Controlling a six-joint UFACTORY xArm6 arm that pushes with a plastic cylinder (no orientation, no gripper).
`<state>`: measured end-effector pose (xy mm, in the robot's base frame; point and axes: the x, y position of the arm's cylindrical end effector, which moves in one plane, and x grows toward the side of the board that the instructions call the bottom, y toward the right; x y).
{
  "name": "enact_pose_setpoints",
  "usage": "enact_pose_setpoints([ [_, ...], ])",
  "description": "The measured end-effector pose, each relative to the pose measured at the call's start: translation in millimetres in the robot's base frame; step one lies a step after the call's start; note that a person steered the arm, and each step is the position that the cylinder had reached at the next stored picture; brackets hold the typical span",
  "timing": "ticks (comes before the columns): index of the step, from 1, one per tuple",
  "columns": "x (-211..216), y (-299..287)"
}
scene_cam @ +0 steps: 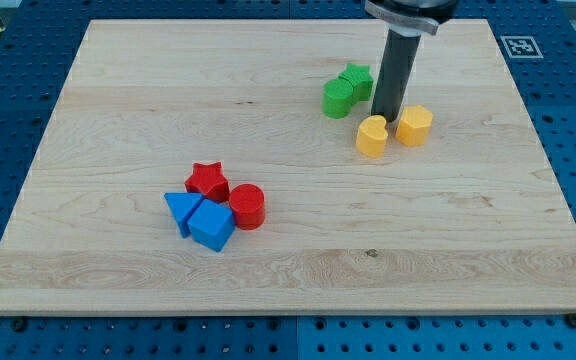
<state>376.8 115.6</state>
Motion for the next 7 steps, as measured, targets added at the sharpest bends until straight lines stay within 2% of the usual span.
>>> enact_pose_setpoints([
  [1,-25.0,0.3],
  [2,-23.8,21.4],
  [3,0.5,47.8],
  [5,30.8,36.3],
  [6,29.8,31.4],
  [7,23.1,2.9],
])
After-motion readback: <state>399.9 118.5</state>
